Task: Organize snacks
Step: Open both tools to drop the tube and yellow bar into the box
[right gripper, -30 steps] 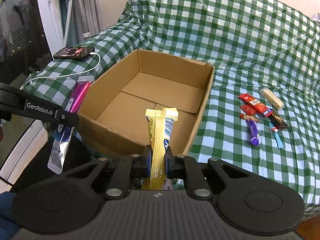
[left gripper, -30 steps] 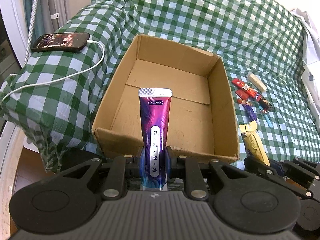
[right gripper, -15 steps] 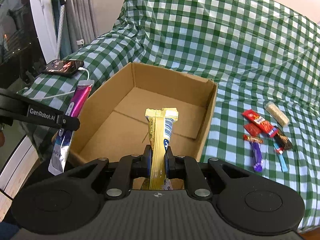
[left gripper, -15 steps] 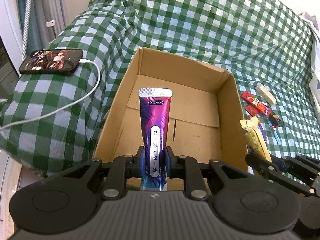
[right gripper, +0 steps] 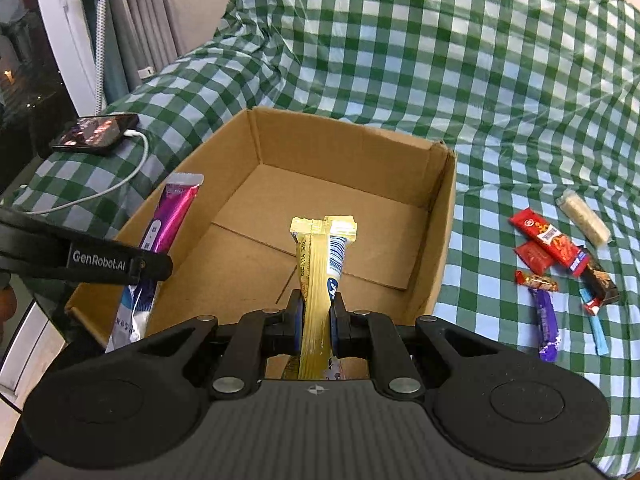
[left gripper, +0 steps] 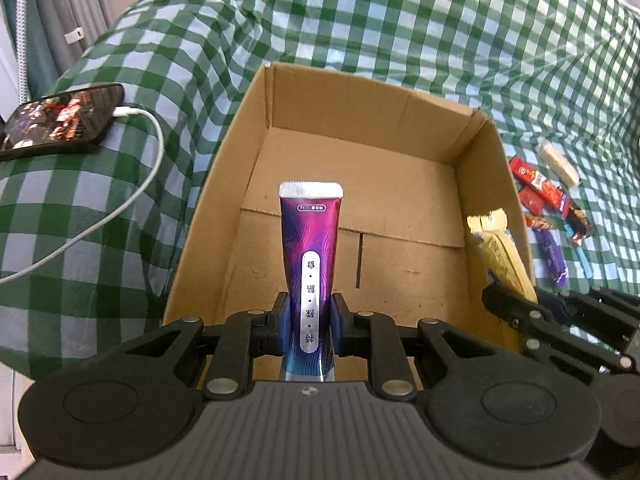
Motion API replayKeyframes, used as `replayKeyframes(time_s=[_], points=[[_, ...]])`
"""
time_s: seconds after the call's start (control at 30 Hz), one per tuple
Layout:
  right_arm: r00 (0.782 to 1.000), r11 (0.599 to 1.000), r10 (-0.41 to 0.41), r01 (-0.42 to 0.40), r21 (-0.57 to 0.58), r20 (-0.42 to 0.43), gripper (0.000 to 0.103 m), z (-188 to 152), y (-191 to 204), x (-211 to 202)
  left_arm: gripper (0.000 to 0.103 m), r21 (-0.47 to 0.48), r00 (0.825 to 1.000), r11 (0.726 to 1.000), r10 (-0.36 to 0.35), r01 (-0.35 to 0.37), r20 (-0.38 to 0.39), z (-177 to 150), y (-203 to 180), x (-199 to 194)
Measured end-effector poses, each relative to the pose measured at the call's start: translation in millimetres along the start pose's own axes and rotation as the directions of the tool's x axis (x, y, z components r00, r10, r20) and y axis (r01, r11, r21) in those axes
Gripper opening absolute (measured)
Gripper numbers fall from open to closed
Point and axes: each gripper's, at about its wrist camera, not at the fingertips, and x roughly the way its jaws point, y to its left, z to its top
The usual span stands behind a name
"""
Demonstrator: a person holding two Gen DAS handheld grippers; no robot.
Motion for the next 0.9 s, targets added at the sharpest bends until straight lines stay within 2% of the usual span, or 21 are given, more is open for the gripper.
replayKeyframes(time_s=[0.27, 0.33, 0.37, 0.4, 0.43, 0.47, 0.53, 0.6, 0.7, 0.9], points=[[1.0, 1.0, -0.002, 0.002, 0.023, -0.013, 0.013, 9.7, -10.0, 24.1, 0.024, 0.025, 1.0, 1.0, 0.007, -0.007, -0.014, 10.5, -5.6, 15.9], [1.0, 1.0, -0.001, 0.001, 0.03, -0.019, 0.021, 10.9, -10.7, 27.3, 0.045, 0.049, 1.0, 0.999, 0.0, 0.0, -0.001, 11.1, -7.3, 12.1], [1.0, 0.999, -0.007, 0.008, 0.035, -0.022, 0.029, 11.7, -10.6, 27.9, 0.07, 0.061, 1.0, 0.998, 0.003, -0.004, 0.014, 11.3, -8.6, 7.6], [1.0, 0.999, -0.021, 0.022, 0.04, -0.017, 0.057, 12.1, -10.3, 26.5, 0.088, 0.057, 0.998, 0.997, 0.053, -0.055, 0.046, 10.6, -8.5, 2.6], [0.998, 0.997, -0.06, 0.06, 0.051, 0.002, 0.068, 12.0, -10.7, 22.1, 0.096, 0.056, 0.993, 0.994, 0.091, -0.096, 0.081, 9.5, -8.4, -1.8], [0.996, 0.994, -0.089, 0.088, 0.06, 0.014, 0.071, 12.0, -12.2, 17.5, 0.103, 0.058, 0.988, 0.991, 0.112, -0.119, 0.109, 7.7, -5.6, -7.0], [0.997, 0.994, -0.078, 0.077, 0.076, 0.016, 0.084, 10.5, -18.1, 7.6, 0.103, 0.05, 0.987, 0.99, 0.123, -0.129, 0.106, 3.0, 2.3, -16.0], [0.997, 0.992, -0.071, 0.069, 0.108, 0.015, 0.09, 3.8, -20.9, -6.0, 0.103, 0.012, 0.991, 0.994, 0.105, -0.106, 0.082, -5.9, 10.8, -25.1], [0.998, 0.991, -0.061, 0.062, 0.116, -0.014, 0.091, -13.1, -14.9, -23.1, 0.103, -0.016, 0.995, 0.996, 0.088, -0.087, 0.048, -27.2, 14.1, -37.4], [0.999, 0.997, -0.037, 0.04, 0.068, -0.034, 0.097, -51.5, 13.8, -61.5, 0.103, 0.042, 0.995, 0.994, 0.101, -0.102, 0.026, -77.9, 1.4, -63.4]])
